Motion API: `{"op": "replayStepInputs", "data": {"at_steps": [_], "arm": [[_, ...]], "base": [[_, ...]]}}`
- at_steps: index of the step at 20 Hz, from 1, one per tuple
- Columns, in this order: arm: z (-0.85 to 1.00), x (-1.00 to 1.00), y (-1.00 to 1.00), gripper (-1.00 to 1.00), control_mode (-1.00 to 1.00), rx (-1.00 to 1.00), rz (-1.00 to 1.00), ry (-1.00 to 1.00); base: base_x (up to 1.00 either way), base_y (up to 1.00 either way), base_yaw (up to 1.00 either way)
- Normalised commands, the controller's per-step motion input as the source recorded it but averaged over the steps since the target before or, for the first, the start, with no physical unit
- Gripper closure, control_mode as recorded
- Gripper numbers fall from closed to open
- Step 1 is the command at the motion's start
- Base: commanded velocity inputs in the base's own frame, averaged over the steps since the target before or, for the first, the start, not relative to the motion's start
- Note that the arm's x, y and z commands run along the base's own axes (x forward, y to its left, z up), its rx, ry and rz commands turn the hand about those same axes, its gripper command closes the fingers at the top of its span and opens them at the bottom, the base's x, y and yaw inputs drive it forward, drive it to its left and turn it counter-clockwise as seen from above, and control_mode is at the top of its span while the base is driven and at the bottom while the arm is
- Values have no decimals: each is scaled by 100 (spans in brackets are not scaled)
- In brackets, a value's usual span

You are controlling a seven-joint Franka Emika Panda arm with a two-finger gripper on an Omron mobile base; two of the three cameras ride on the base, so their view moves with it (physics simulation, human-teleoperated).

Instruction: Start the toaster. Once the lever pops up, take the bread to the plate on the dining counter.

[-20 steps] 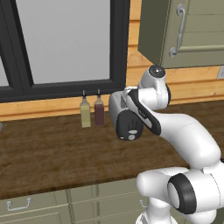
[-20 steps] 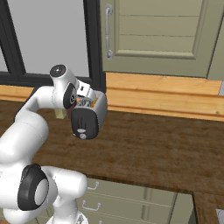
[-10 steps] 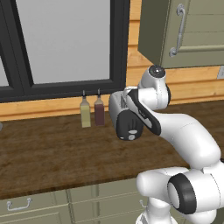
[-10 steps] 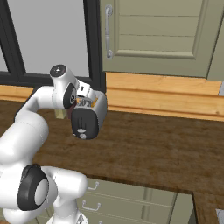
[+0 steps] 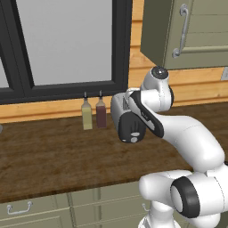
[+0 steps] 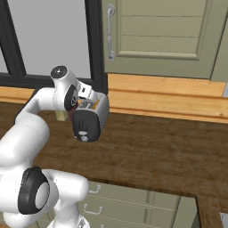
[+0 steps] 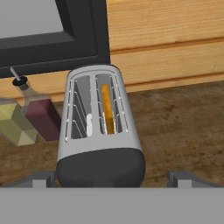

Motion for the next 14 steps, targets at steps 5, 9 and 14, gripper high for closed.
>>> {"op": "replayStepInputs", "data": {"at_steps": [5, 9, 14], "arm": [[0, 0, 0, -100, -100, 0, 0, 0], [0, 0, 0, -100, -100, 0, 0, 0], [0, 0, 0, -100, -100, 0, 0, 0]], "base": [[0, 0, 0], [0, 0, 0], [0, 0, 0]]}}
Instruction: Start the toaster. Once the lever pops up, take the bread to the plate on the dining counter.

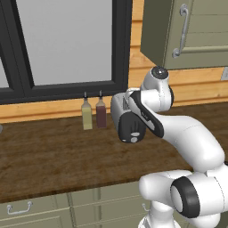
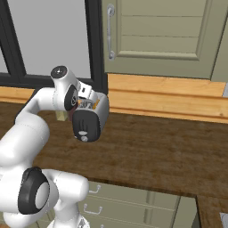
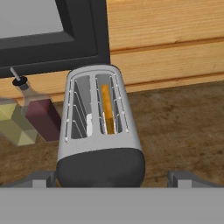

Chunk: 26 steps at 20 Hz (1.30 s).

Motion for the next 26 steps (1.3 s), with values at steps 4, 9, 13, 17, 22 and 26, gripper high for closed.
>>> {"op": "replayStepInputs", "data": {"at_steps": [4, 9, 13, 17, 22, 26], "arm": [[0, 0, 0, -100, -100, 0, 0, 0], [0, 0, 0, -100, -100, 0, 0, 0], [0, 0, 0, -100, -100, 0, 0, 0], [0, 0, 0, -100, -100, 0, 0, 0], [0, 0, 0, -100, -100, 0, 0, 0], [0, 0, 0, -100, -100, 0, 0, 0]], "base": [[0, 0, 0], [0, 0, 0], [0, 0, 0], [0, 0, 0], [0, 0, 0], [0, 0, 0]]}}
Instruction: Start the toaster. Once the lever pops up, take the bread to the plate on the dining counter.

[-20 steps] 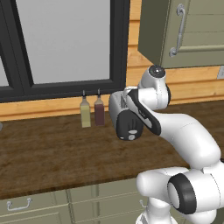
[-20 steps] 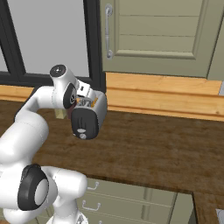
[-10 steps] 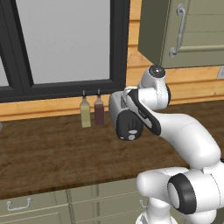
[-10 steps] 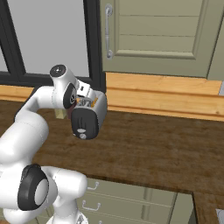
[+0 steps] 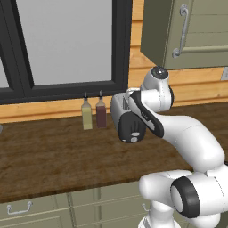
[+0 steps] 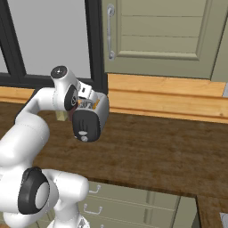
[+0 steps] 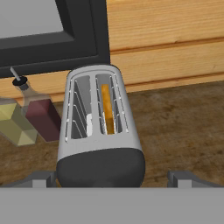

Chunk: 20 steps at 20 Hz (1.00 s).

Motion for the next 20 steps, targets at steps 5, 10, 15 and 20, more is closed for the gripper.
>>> {"op": "replayStepInputs", "data": {"at_steps": [5, 10, 15, 20], "arm": [[0, 0, 0, -100, -100, 0, 0, 0], [0, 0, 0, -100, -100, 0, 0, 0], [0, 0, 0, -100, -100, 0, 0, 0], [0, 0, 0, -100, -100, 0, 0, 0]], "base": [[0, 0, 0], [0, 0, 0], [0, 0, 0], [0, 0, 0]]}}
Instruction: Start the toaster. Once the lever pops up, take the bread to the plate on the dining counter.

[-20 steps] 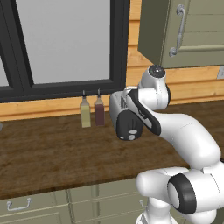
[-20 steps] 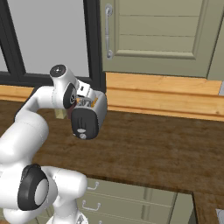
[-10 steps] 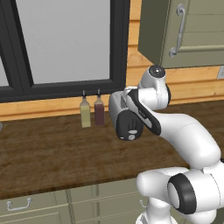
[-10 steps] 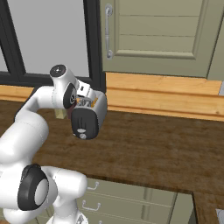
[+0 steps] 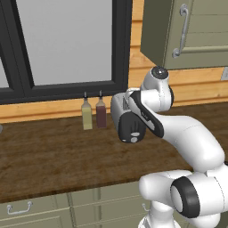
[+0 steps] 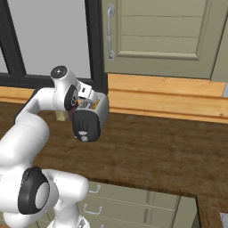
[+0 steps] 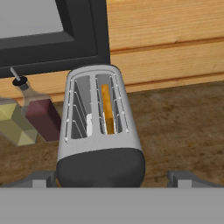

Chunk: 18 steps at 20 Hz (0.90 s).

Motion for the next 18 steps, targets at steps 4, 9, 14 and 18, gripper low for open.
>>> {"op": "replayStepInputs", "data": {"at_steps": [4, 9, 14, 18], "arm": [[0, 0, 0, -100, -100, 0, 0, 0], [0, 0, 0, -100, -100, 0, 0, 0], [0, 0, 0, -100, -100, 0, 0, 0], [0, 0, 0, -100, -100, 0, 0, 0]], "base": [[0, 0, 0], [0, 0, 0], [0, 0, 0], [0, 0, 0]]}}
